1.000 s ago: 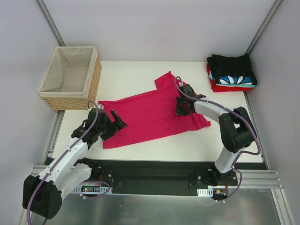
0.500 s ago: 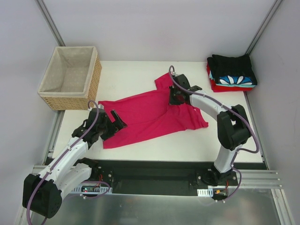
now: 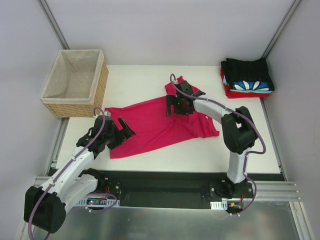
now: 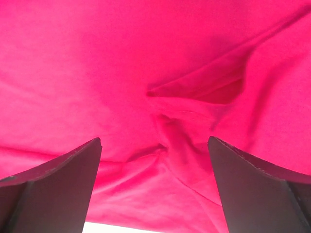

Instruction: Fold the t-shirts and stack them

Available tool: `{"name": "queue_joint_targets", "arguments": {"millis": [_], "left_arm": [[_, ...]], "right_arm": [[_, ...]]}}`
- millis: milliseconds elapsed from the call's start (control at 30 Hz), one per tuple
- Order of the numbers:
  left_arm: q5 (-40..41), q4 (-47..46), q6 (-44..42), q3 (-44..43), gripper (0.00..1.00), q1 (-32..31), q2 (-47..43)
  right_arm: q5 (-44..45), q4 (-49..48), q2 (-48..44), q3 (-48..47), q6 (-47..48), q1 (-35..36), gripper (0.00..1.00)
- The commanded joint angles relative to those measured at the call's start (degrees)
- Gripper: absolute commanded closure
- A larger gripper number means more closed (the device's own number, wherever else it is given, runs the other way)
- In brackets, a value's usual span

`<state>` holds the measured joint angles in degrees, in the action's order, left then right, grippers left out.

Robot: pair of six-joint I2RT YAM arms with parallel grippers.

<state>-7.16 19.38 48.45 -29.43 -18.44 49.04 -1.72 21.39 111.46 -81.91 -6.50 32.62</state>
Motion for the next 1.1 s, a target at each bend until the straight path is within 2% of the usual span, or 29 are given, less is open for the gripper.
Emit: {"name": "queue_joint_targets", "arguments": {"millis": [0, 200, 433, 800, 1067], "left_arm": [[0.57, -0.13, -1.16, -1.33, 0.01, -0.37, -0.35], [0.66, -0.22, -1.25, -2.03, 0.01, -0.46, 0.01], [0.57, -0.22, -1.6, -2.21, 0.01, -0.46, -0.87], [0.3, -0.13, -1.86, -2.65, 0.01, -0.46, -1.92], [-2.33, -0.57, 0.24, -1.07, 0.01, -0.63, -1.84]], "right_arm": [[8.28, 1.29, -8.43, 3.4, 2.46, -0.28, 0.03], [14.27, 1.99, -23.45, 11.76, 2.81, -1.86, 0.03], [17.89, 4.71, -32.78, 22.05, -0.61, -6.42, 0.03], [15.26, 3.14, -32.27, 31.54, -4.4, -7.48, 0.03], [13.85, 1.99, -30.25, 31.9, -4.92, -7.75, 0.03]]}}
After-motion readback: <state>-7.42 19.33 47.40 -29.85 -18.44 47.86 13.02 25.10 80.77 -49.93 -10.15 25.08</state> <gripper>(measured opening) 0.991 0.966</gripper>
